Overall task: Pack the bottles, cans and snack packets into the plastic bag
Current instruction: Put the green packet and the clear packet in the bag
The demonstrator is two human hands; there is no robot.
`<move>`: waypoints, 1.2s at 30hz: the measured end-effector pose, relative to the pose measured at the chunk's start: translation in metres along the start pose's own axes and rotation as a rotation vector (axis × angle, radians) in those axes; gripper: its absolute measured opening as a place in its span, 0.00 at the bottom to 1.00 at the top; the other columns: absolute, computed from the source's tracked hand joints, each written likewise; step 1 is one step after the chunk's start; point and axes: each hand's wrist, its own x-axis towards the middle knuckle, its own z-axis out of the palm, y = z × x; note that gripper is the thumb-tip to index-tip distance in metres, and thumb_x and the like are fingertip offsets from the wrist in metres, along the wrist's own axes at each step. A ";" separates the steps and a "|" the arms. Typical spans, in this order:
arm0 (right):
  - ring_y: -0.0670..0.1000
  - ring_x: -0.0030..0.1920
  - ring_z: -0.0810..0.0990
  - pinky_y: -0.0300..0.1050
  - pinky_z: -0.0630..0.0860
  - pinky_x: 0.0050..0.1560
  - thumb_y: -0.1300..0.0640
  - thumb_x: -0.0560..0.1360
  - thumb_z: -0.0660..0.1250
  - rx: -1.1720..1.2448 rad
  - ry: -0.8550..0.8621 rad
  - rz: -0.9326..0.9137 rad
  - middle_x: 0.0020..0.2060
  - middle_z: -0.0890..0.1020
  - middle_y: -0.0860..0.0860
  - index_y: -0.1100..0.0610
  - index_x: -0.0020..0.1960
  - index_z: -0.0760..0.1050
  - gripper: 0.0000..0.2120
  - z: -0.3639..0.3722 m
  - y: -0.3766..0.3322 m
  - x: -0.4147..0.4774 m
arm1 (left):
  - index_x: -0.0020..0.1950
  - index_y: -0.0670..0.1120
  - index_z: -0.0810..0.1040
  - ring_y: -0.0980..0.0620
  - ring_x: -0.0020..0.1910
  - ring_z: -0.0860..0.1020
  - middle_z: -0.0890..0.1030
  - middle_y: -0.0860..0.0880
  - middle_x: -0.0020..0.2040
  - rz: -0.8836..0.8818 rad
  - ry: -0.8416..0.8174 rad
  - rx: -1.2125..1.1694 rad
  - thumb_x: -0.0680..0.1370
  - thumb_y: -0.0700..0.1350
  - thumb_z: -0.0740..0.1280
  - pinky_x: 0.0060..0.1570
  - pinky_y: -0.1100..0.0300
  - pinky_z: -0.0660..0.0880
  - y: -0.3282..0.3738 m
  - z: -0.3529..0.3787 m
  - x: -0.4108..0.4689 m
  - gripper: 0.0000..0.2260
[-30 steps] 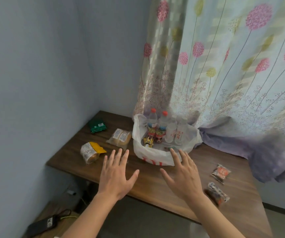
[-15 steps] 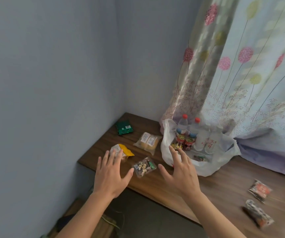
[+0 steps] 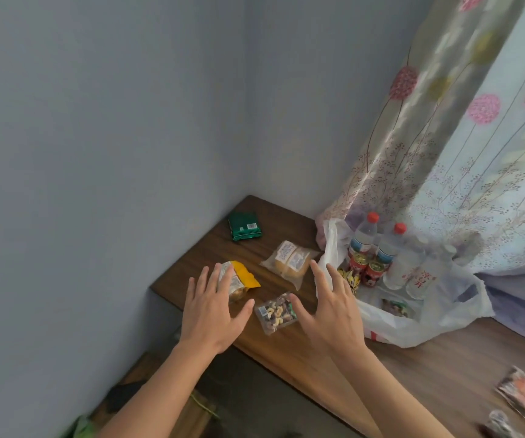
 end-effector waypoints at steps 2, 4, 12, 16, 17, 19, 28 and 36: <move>0.58 0.80 0.62 0.60 0.67 0.75 0.24 0.75 0.51 -0.010 -0.023 -0.011 0.82 0.59 0.52 0.39 0.81 0.50 0.39 0.007 0.002 0.017 | 0.84 0.55 0.49 0.47 0.83 0.49 0.53 0.49 0.85 -0.018 -0.014 0.008 0.77 0.74 0.48 0.80 0.46 0.45 0.001 0.007 0.016 0.40; 0.57 0.80 0.61 0.59 0.66 0.76 0.24 0.75 0.50 -0.006 -0.042 -0.010 0.82 0.58 0.51 0.39 0.81 0.49 0.39 0.012 0.005 0.032 | 0.84 0.55 0.48 0.47 0.83 0.49 0.53 0.50 0.85 -0.037 -0.028 0.008 0.76 0.74 0.47 0.80 0.46 0.46 0.003 0.011 0.034 0.40; 0.56 0.81 0.58 0.57 0.62 0.77 0.24 0.77 0.51 0.004 -0.041 -0.060 0.82 0.57 0.51 0.39 0.82 0.49 0.39 0.016 0.019 0.117 | 0.84 0.54 0.50 0.46 0.83 0.51 0.54 0.49 0.85 -0.060 0.028 -0.007 0.77 0.74 0.49 0.81 0.44 0.48 0.030 0.015 0.120 0.40; 0.58 0.80 0.62 0.59 0.66 0.75 0.27 0.77 0.52 0.008 -0.020 -0.069 0.81 0.60 0.53 0.42 0.83 0.53 0.38 0.022 0.021 0.135 | 0.84 0.53 0.51 0.46 0.83 0.51 0.55 0.48 0.84 -0.074 0.040 0.007 0.77 0.74 0.47 0.81 0.43 0.51 0.035 0.015 0.141 0.41; 0.59 0.80 0.62 0.59 0.66 0.75 0.27 0.77 0.52 0.012 -0.021 -0.069 0.81 0.61 0.54 0.43 0.83 0.54 0.38 0.023 0.020 0.138 | 0.84 0.54 0.50 0.46 0.83 0.51 0.54 0.49 0.84 -0.081 0.032 0.016 0.77 0.74 0.46 0.81 0.44 0.50 0.034 0.016 0.146 0.41; 0.59 0.80 0.61 0.59 0.65 0.76 0.27 0.77 0.52 0.028 -0.022 -0.064 0.81 0.61 0.54 0.43 0.83 0.54 0.38 0.027 0.017 0.144 | 0.84 0.54 0.50 0.46 0.83 0.51 0.54 0.49 0.84 -0.078 0.029 0.027 0.76 0.75 0.45 0.81 0.44 0.49 0.033 0.016 0.158 0.41; 0.59 0.82 0.53 0.61 0.55 0.80 0.28 0.76 0.52 0.045 -0.052 0.009 0.83 0.57 0.54 0.43 0.83 0.53 0.39 0.049 0.011 0.177 | 0.84 0.53 0.52 0.43 0.83 0.51 0.56 0.47 0.84 -0.006 0.023 0.044 0.77 0.73 0.47 0.79 0.43 0.47 0.020 0.031 0.228 0.40; 0.59 0.83 0.51 0.63 0.55 0.80 0.27 0.76 0.50 0.010 -0.129 0.116 0.83 0.53 0.54 0.42 0.83 0.49 0.40 0.098 0.009 0.209 | 0.83 0.50 0.58 0.41 0.83 0.53 0.58 0.45 0.83 0.067 -0.032 0.025 0.77 0.71 0.50 0.79 0.40 0.49 -0.001 0.072 0.293 0.39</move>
